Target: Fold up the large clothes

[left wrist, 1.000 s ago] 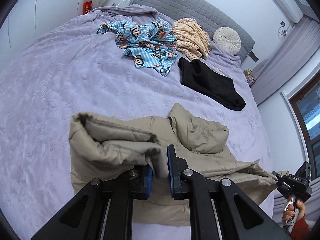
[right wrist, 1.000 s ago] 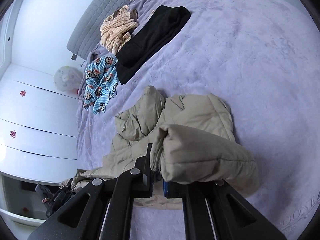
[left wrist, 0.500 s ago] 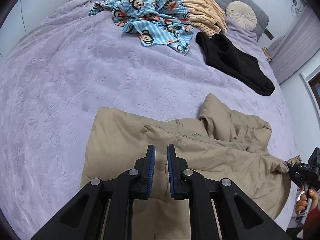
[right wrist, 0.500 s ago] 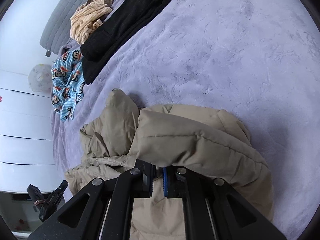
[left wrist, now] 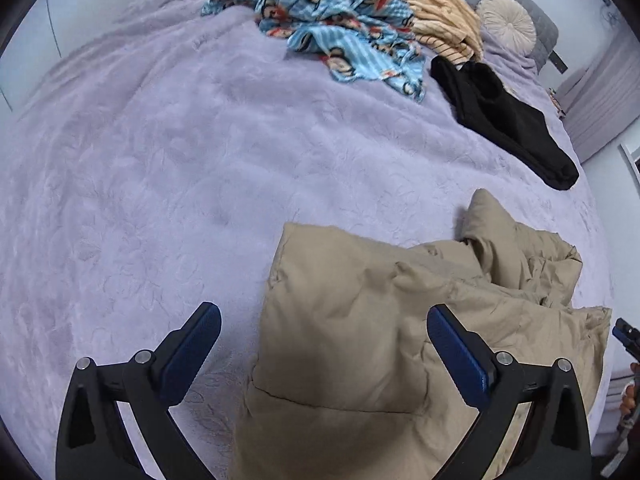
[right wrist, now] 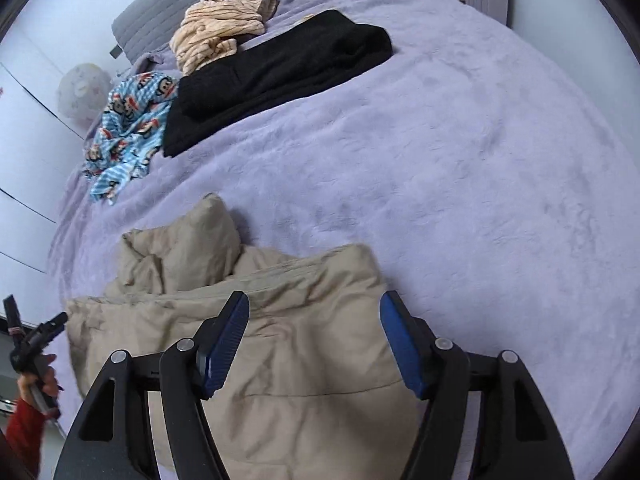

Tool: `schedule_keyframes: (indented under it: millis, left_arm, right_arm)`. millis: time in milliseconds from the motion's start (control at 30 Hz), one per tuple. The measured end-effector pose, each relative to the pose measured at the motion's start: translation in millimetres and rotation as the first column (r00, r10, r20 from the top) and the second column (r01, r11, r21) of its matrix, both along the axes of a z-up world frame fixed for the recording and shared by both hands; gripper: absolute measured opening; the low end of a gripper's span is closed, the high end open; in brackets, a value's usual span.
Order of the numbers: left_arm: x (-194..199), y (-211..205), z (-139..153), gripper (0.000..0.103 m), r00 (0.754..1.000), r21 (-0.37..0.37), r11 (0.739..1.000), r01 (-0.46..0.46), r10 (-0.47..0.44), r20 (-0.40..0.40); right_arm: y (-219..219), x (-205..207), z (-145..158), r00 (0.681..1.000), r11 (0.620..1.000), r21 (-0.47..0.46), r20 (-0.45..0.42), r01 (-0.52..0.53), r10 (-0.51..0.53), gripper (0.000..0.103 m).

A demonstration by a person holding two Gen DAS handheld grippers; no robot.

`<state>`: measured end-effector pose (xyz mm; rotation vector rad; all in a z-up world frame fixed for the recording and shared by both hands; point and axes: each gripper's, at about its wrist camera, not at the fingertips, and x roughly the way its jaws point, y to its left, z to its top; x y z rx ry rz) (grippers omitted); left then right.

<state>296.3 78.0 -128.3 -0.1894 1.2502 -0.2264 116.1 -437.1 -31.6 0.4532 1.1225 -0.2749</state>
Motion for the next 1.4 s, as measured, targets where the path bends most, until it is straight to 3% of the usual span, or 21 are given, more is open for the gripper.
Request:
schedule_keyframes:
  millis: [67, 133, 167, 200, 233, 300, 400, 600, 700, 733, 833, 933, 1000, 1067, 1133, 1200, 1267, 1400]
  left_arm:
    - [4.2, 3.4, -22.9, 0.089, 0.997, -0.053, 0.998, -0.013, 0.009, -0.079]
    - [3.6, 0.0, -41.0, 0.048, 0.989, -0.132, 0.991, -0.007, -0.012, -0.145]
    - [1.9, -3.6, -41.5, 0.041, 0.989, -0.135, 0.991, -0.004, -0.016, -0.147]
    - [-0.7, -9.7, -35.2, 0.029, 0.992, -0.116, 0.993, 0.018, -0.032, -0.12]
    - [-3.8, -15.7, -26.6, 0.024, 0.995, -0.082, 0.996, 0.042, -0.049, -0.083]
    - [-6.3, -23.2, -13.5, 0.022, 0.998, -0.012, 0.998, 0.056, -0.056, -0.013]
    - [3.9, -31.5, -22.0, 0.022, 0.998, 0.067, 0.996, 0.062, -0.063, 0.018]
    - [14.2, -42.7, -56.9, 0.025, 0.998, 0.121, 0.992, 0.02, -0.027, 0.051]
    - [16.7, -43.7, -56.7, 0.039, 0.998, 0.167, 0.986, -0.007, -0.004, 0.063]
    - [16.8, -42.5, -52.9, 0.043, 0.998, 0.181, 0.983, -0.027, 0.016, 0.064]
    - [10.6, -33.9, -20.4, 0.043, 0.989, 0.221, 0.97, -0.104, 0.078, 0.124]
    - [-7.6, -32.2, 27.9, 0.043, 0.972, 0.203, 0.975, -0.09, 0.042, 0.233]
    - [-20.0, -41.3, 48.6, 0.043, 0.966, 0.157, 0.987, -0.021, -0.02, 0.258]
    - [-32.7, -63.1, 56.8, 0.043, 0.961, 0.103, 0.991, 0.082, -0.106, 0.255]
    - [-42.4, -92.8, 48.2, 0.043, 0.955, 0.062, 0.982, 0.18, -0.19, 0.229]
    - [-45.5, -123.9, 27.2, 0.043, 0.955, 0.023, 0.972, 0.234, -0.235, 0.18]
    - [-46.2, -149.8, 1.8, 0.043, 0.961, 0.01, 0.97, 0.245, -0.244, 0.129]
    - [-42.5, -166.7, -19.9, 0.043, 0.95, 0.094, 0.965, 0.245, -0.258, 0.174]
  right_arm:
    - [-15.3, -1.5, -20.1, 0.999, 1.0, 0.017, -0.05, 0.023, -0.022, 0.072]
    - [-30.0, -2.5, -50.4, 0.992, 0.991, 0.114, -0.118, 0.065, -0.052, 0.072]
    - [-34.8, -4.8, -63.3, 0.987, 0.982, 0.16, -0.14, 0.101, -0.078, 0.064]
    - [-35.8, -7.1, -69.0, 0.987, 0.971, 0.207, -0.128, 0.12, -0.095, 0.031]
    - [-33.6, -7.2, -69.1, 0.989, 0.964, 0.239, -0.11, 0.119, -0.095, 0.023]
    - [-20.6, -2.8, -53.2, 0.995, 0.984, 0.153, -0.063, 0.086, -0.077, 0.011]
    - [-6.7, 17.6, -47.6, 0.998, 0.999, 0.044, -0.059, 0.015, -0.013, 0.011]
    - [-7.0, 46.3, -103.0, 0.995, 1.0, 0.009, -0.101, 0.026, -0.025, 0.012]
    - [-9.4, 47.7, -108.3, 0.995, 0.999, 0.011, -0.091, 0.041, -0.04, 0.015]
    - [-11.3, 47.0, -107.3, 0.994, 0.998, 0.015, -0.095, 0.053, -0.051, 0.016]
    - [-22.3, 38.3, -89.6, 0.984, 0.99, 0.022, -0.116, 0.139, -0.135, 0.028]
    - [-17.3, 25.8, -50.0, 0.983, 0.983, -0.067, -0.057, 0.171, -0.175, 0.029]
    - [5.9, 17.3, -18.4, 0.994, 0.984, -0.146, 0.02, 0.105, -0.103, 0.029]
    - [37.5, 14.4, -2.0, 0.996, 0.994, -0.102, 0.079, -0.043, 0.051, 0.028]
    - [74.1, 16.9, -2.1, 0.975, 0.98, -0.041, 0.099, -0.196, 0.199, 0.028]
    - [107.4, 26.1, -19.9, 0.946, 0.949, 0.029, 0.089, -0.315, 0.312, 0.028]
    - [125.6, 35.1, -47.1, 0.931, 0.93, 0.062, 0.05, -0.363, 0.361, 0.028]
    - [121.6, 48.8, -81.7, 0.936, 0.935, 0.038, 0.025, -0.351, 0.351, 0.018]
